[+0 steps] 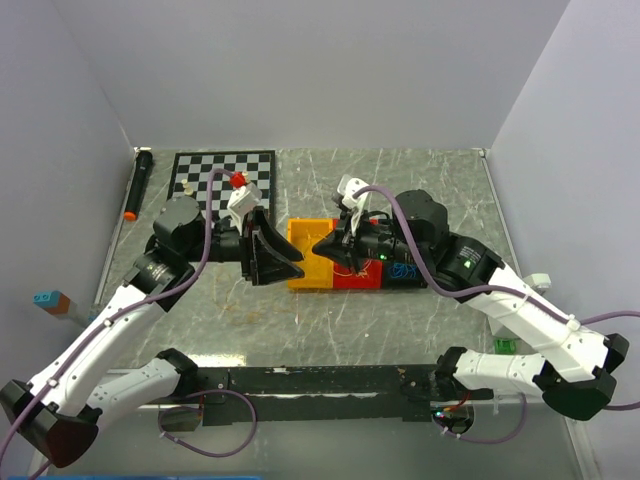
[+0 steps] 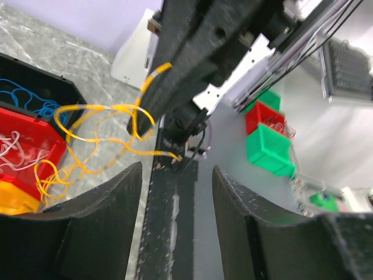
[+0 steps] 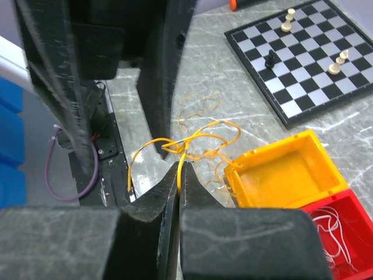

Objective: Untangle the cables

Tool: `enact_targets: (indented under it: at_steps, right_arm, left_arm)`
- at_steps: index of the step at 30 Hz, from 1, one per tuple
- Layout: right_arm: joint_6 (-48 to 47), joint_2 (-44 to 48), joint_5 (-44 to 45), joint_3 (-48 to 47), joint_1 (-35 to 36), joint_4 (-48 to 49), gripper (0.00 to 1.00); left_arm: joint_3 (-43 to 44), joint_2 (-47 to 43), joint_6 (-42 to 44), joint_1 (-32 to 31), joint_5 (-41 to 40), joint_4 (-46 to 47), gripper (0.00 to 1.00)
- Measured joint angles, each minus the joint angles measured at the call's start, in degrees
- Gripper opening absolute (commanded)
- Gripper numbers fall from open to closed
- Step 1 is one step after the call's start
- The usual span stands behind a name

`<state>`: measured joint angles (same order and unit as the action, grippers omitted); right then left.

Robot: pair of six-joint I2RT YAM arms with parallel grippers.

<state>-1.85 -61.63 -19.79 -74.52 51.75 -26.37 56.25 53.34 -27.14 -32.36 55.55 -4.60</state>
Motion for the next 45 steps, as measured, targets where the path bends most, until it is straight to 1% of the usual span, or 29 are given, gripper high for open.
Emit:
enact_targets:
  at_steps: [4, 7, 8, 9, 10, 11, 15, 18, 21, 24, 30, 34, 40, 45]
  right_arm:
    - [0.28, -0.22, 1.07, 0.02, 1.49, 1.27, 0.0]
    - [0.31, -0.42, 1.73, 0.02, 2.54, 2.03, 0.0]
    - [0.31, -0.46, 1.84, 0.02, 2.75, 2.23, 0.0]
    - [0.31, -0.5, 2.03, 0.02, 2.93, 2.38, 0.0]
    - [0.28, -0.52, 2.25, 0.02, 3.06, 2.56, 0.0]
    - [0.31, -0.52, 2.4, 0.02, 3.15, 2.71, 0.0]
    - [0.31, -0.57, 2.91, 0.02, 3.43, 3.17, 0.0]
    - [0.28, -0.57, 3.43, 0.02, 3.52, 3.23, 0.0]
    - [0.28, -0.57, 4.0, 0.02, 3.56, 3.23, 0.0]
    - [0.15, -0.55, 4.68, 0.0, 3.63, 3.19, 0.0]
    - [-1.66, 0.92, 9.38, 0.0, 3.41, 1.01, 0.0]
    - [-2.36, 4.33, 11.82, 0.11, 0.61, -1.33, 0.0]
    - [-2.08, 9.42, 14.53, 1.73, -8.9, -3.91, 0.0]
    - [-0.7, 9.46, 17.7, 1.86, -13.0, -5.9, 0.0]
  left_arm:
    - [-1.75, 0.07, -4.74, 0.35, -1.46, 4.66, 0.58]
    - [-2.38, 0.11, -6.86, 0.76, -2.47, 6.36, 0.61]
    - [-2.58, 0.13, -7.43, 0.92, -2.82, 6.95, 0.62]
    - [-2.6, 0.13, -7.89, 1.03, -3.13, 7.15, 0.67]
    - [-2.62, 0.13, -8.28, 1.16, -3.43, 7.39, 0.67]
    - [-2.62, 0.13, -8.59, 1.27, -3.78, 7.56, 0.65]
    - [-2.71, 0.13, -9.81, 1.66, -4.46, 8.46, 0.37]
    - [-3.08, 0.07, -9.64, 1.81, -4.46, 8.87, 0.2]
    - [-3.41, 0.07, -8.79, 1.81, -4.57, 8.81, 0.08]
    - [-3.43, 0.0, -6.97, 1.9, -4.81, 8.2, 0.01]
    - [-2.69, -1.29, 0.98, 2.84, -6.73, 2.21, 0.01]
    - [-0.07, -2.91, 8.9, 4.35, -10.86, -4.48, 0.01]
    - [3.74, -6.34, 18.78, 6.05, -20.98, -13.38, 0.01]
    - [4.72, -7.61, 22.67, 6.71, -31.82, -17.44, 0.01]
